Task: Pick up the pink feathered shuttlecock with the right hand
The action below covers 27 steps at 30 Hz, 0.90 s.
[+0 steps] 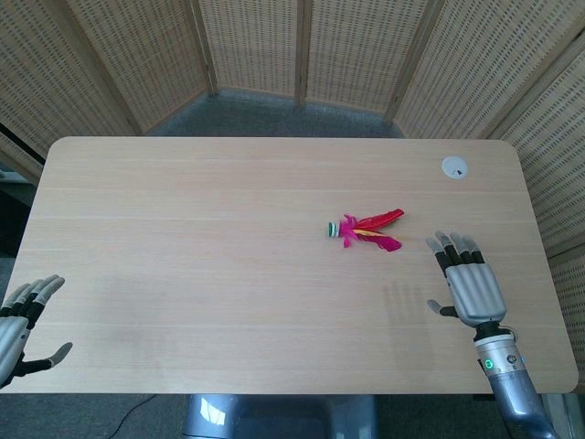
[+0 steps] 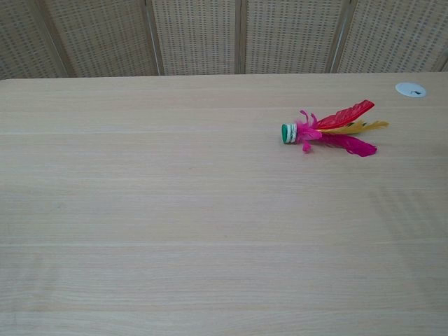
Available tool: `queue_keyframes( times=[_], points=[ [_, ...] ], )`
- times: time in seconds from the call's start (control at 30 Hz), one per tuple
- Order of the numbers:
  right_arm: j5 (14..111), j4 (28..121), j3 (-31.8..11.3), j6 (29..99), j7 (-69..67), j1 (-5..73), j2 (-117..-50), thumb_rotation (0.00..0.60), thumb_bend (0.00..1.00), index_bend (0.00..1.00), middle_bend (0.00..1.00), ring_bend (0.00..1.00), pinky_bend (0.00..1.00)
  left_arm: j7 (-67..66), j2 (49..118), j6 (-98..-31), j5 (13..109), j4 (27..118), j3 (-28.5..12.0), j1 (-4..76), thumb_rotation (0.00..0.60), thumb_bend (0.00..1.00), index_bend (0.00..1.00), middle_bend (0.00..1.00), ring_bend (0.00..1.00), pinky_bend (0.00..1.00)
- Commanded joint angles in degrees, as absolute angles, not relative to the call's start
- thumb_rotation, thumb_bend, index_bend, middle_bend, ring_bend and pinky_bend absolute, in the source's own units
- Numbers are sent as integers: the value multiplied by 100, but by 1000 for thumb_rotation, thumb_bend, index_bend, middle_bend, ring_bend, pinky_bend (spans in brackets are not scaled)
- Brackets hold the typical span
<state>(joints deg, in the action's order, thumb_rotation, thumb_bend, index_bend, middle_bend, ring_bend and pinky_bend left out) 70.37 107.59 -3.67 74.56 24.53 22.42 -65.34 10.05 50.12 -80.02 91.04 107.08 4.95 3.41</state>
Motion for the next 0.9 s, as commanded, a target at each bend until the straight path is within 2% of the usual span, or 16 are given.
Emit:
queue_keyframes(
  times=[0.03,0.3,0.43,0.67,0.9],
  points=[
    [7044,10737,-367,7422,2397,2218,-6567,596,145,0,0,0,0,998,5025,-7955,9095,10727,494,365,600,318,0,0,0,0],
    [7215,10766,-372,7359,2180,2168,-6585,592,144,0,0,0,0,982,4979,-8052,9153,10749,516,320,600,317,0,0,0,0],
    [7195,10742,-493,7059,2122,2364,-6640,594,144,0,0,0,0,984,4980,-7988,9170,10741,528,352,600,317,0,0,0,0],
    [6671,10247,-1022,5953,1968,3215,-7061,596,142,0,0,0,0,996,5065,-7915,9142,10728,509,400,600,317,0,0,0,0],
    [5812,8873,-1466,4698,1855,4265,-7877,597,144,0,0,0,0,1023,5158,-7718,8909,10636,468,470,600,318,0,0,0,0]
  ],
)
